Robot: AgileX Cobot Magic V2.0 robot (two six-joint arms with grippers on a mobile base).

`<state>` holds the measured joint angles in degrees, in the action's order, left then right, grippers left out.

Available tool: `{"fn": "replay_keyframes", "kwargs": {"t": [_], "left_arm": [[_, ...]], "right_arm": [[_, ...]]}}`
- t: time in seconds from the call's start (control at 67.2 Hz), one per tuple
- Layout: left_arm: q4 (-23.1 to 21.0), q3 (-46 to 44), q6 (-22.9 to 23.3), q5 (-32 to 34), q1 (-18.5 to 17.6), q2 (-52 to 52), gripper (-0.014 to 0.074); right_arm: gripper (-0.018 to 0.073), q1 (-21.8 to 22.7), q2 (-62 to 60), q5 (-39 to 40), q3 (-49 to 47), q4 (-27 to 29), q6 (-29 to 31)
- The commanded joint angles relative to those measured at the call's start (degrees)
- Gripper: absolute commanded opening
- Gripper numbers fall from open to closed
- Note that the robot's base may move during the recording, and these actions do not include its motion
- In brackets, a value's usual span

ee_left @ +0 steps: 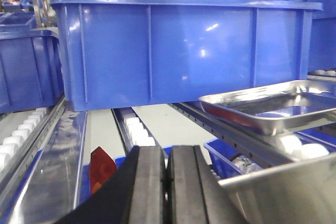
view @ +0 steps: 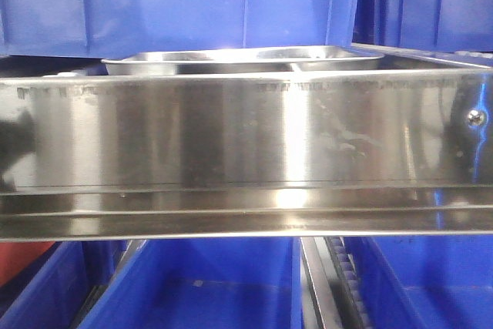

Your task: Stack silver trays without gaps

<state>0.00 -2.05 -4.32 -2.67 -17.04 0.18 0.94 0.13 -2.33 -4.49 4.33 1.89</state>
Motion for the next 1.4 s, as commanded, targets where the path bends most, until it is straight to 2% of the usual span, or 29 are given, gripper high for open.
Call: {"fn": "replay_keyframes", "kwargs": {"t": [0.0, 0.193, 0.342, 0.461, 0.58, 0.714, 0.833, 0.863, 0.967, 1.027, 1.086, 1.146, 1.176, 1.28, 1.324, 1.384], "left_arm": [[0.4, -4.9, 0.3, -3.3, 0.0, -0.2, -0.0016], [0.4, -18.5, 0.3, -23.7, 0.0, 3.2, -0.0016], [0.0, -26.9, 0.3, -30.3, 0.0, 12.4, -0.0016], [-1.2, -33.7, 0.3, -36.8, 0.0, 21.6, -0.0016], [-5.5, -37.8, 0.3, -37.1, 0.0, 29.3, -0.0016], [-7.5, -38.7, 0.3, -32.8, 0.0, 33.7, -0.0016], [-7.2, -38.8, 0.3, -27.8, 0.0, 37.4, -0.0016], [-7.4, -39.1, 1.0, -27.4, 0.0, 38.6, -0.0016], [-7.1, -42.2, 8.8, -30.9, 0.0, 44.6, -0.0016], [-6.4, -44.2, 9.5, -32.8, 0.0, 48.1, -0.0016], [-4.9, -47.3, 10.1, -33.8, -0.6, 52.1, -0.0016], [-1.5, -50.9, 13.5, -34.2, -2.0, 55.8, -0.0016], [1.1, -52.5, 17.0, -34.7, -2.9, 58.2, -0.0016], [14.8, -58.4, 31.6, -38.6, -7.2, 65.3, -0.0016], [20.3, -60.4, 35.9, -40.6, -9.0, 68.0, -0.0016], [23.0, -63.0, 39.1, -42.7, -11.0, 71.4, -0.0016]], "right_arm": [[-0.0017, 0.0, -0.1, -3.8, -5.8, -0.5, 0.1], [-0.0017, 0.0, 3.2, -15.1, -17.6, 0.2, 0.1], [-0.0017, 0.0, 12.9, -27.9, -27.1, 5.6, 0.1], [-0.0017, 0.0, 21.9, -40.4, -34.5, 6.4, 0.2], [-0.0017, 0.0, 29.5, -48.1, -39.9, 6.4, 0.2], [-0.0017, 0.0, 34.3, -47.4, -41.4, 6.6, 0.2], [-0.0017, 0.0, 36.5, -45.4, -41.4, 7.7, 0.2], [-0.0017, 0.0, 37.2, -44.8, -41.5, 7.7, 0.2], [-0.0016, 0.0, 41.2, -46.7, -43.1, 7.9, 0.2], [-0.0013, 0.0, 43.7, -47.4, -44.4, 7.9, 0.2], [-0.0013, 0.0, 46.8, -47.5, -46.4, 7.9, -0.1], [-0.0013, -0.4, 49.7, -47.5, -48.6, 7.9, -0.8], [-0.0013, -0.8, 51.6, -47.5, -50.0, 7.9, -1.1], [-0.0003, -3.5, 56.9, -46.7, -54.0, 6.9, -4.4], [0.0004, -5.8, 59.4, -46.1, -55.8, 5.2, -6.6], [0.0004, -8.2, 62.3, -46.1, -57.7, 1.6, -9.8]]}}
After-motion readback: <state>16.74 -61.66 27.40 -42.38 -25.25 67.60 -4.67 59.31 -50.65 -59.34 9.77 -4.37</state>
